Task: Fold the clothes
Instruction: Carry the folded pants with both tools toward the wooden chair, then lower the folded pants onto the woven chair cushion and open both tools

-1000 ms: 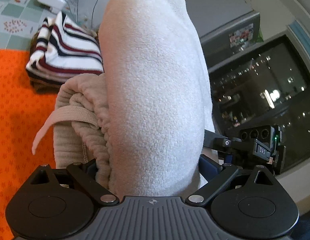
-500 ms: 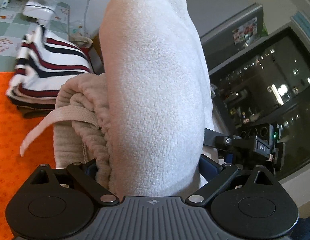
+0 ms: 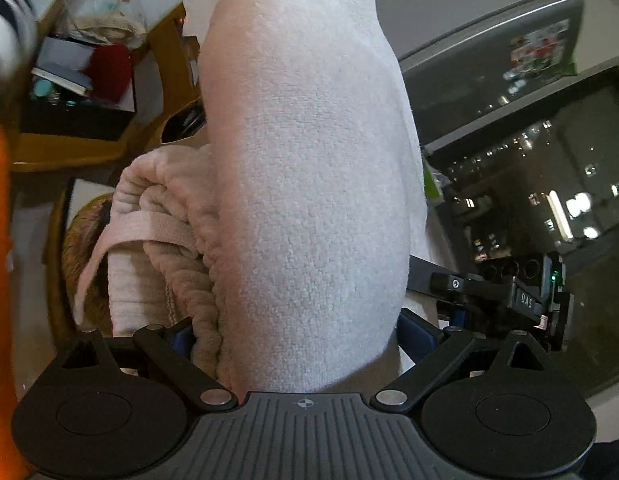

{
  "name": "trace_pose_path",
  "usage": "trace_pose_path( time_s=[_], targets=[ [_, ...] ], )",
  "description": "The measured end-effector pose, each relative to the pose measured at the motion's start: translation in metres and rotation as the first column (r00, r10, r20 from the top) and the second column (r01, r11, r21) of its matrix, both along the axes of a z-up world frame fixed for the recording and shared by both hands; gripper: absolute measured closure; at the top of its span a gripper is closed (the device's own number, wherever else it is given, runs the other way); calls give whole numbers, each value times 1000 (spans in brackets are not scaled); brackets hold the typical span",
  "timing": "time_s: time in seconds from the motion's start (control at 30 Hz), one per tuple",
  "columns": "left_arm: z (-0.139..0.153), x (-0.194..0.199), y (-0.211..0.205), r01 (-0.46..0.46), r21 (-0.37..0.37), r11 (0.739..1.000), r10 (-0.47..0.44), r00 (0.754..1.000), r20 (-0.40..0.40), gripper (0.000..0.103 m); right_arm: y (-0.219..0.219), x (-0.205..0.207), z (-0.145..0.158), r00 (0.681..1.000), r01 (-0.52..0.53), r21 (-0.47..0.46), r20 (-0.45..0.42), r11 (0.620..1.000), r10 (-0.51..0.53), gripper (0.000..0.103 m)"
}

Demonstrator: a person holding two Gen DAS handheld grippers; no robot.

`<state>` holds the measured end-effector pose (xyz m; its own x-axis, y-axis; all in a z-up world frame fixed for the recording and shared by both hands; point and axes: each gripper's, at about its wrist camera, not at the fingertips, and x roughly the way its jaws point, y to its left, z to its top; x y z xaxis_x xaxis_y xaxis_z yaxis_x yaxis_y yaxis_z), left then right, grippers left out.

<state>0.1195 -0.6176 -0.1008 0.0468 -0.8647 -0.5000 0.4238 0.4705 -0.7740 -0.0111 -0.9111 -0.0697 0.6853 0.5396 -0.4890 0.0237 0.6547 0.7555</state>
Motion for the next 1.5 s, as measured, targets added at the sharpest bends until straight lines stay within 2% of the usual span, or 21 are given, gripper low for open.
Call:
trace_pose_path(
  time_s=[0.23, 0.47, 0.6, 0.77, 0.87, 1.0, 1.17, 1.27, 1.37, 1.5],
  targets=[
    [-102, 49, -88, -3, 45, 999, 2, 1000, 5, 7, -100, 43, -117, 999, 35, 13, -4, 999, -35, 26],
    [-220, 96, -143, -2, 110, 994, 4, 1000, -22, 7, -157, 81, -257, 995, 98, 64, -30, 993, -96, 26],
    [-271, 115, -162, 9, 118, 993, -1, 998, -62, 7, -177, 100, -324, 990, 129, 70, -66, 989, -124, 26],
    [-316, 127, -181, 18, 136, 991, -5, 995, -95, 7, -195, 113, -376, 983, 168, 56, -88, 984, -163, 25],
    [-342, 129, -186, 16, 162, 987, 5, 992, -128, 7, -202, 118, -405, 975, 187, 35, -132, 982, -181, 25],
    [-359, 128, -182, 37, 192, 981, -7, 988, -153, 3, -204, 119, -430, 967, 188, 0, -177, 982, -185, 22],
    [-360, 130, -168, 57, 227, 972, -7, 976, -218, 0, -200, 118, -425, 961, 190, -79, -191, 979, -202, 7],
    [-350, 126, -154, 43, 251, 967, 14, 976, -219, 0, -195, 118, -415, 952, 193, -148, -211, 970, -222, 6],
    [-335, 119, -135, 7, 267, 964, 56, 972, -228, 0, -181, 119, -404, 946, 153, -254, -241, 955, -215, 6],
    [-306, 104, -116, -20, 290, 957, 79, 978, -193, 0, -166, 114, -382, 944, 128, -327, -249, 936, -216, 6]
  ],
)
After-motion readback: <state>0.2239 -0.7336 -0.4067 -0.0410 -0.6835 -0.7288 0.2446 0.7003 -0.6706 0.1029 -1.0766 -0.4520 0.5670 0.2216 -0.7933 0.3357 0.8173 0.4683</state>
